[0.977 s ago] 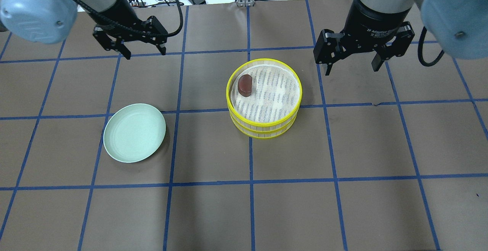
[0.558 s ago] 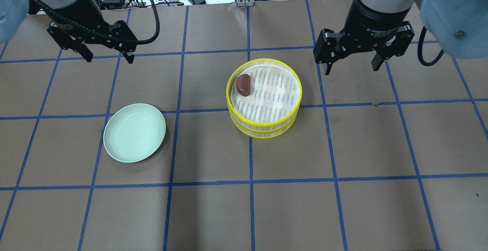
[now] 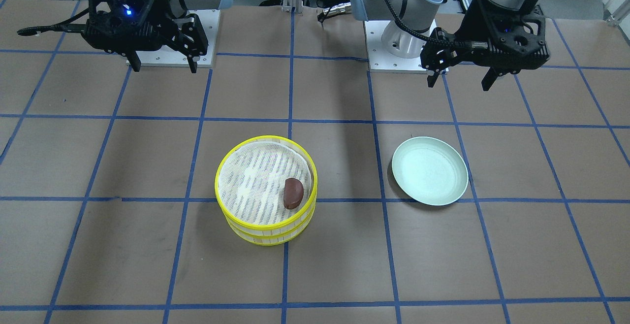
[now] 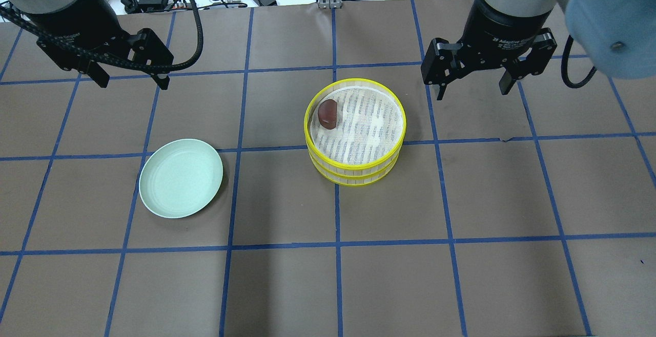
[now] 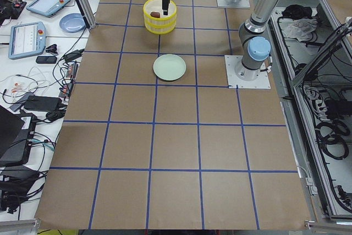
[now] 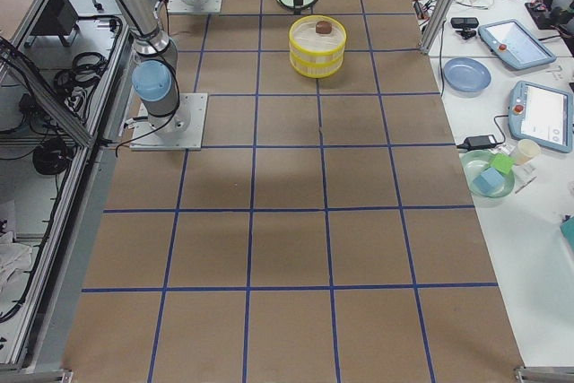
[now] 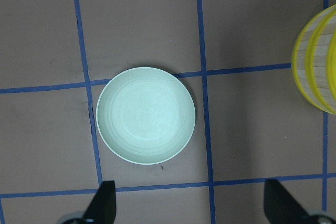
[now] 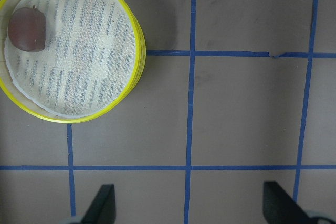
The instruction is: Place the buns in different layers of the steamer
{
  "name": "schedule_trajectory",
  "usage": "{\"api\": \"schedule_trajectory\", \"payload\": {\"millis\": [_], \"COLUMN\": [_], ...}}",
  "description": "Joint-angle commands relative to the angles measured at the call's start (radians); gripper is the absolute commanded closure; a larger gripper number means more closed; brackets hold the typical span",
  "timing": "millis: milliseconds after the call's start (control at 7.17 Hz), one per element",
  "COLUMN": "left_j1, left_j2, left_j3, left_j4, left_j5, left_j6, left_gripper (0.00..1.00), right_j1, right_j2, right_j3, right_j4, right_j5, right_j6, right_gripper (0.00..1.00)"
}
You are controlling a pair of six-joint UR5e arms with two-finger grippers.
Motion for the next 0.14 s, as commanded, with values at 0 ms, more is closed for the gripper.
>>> {"api": "schedule_trajectory", "payload": {"millis": [0], "left_j1": [0.004], "left_j2": [-0.001], "left_j3": [-0.005], "left_j4": [0.007], "left_j5": [-0.007], "left_j6": [-0.002], "left_gripper": [0.0], "right_j1": [0.0], "right_j2": [0.0], "right_j3": [0.0], "right_j4": [-0.001], "right_j5": [-0.001], "right_j6": [0.0], "right_gripper": [0.0]}}
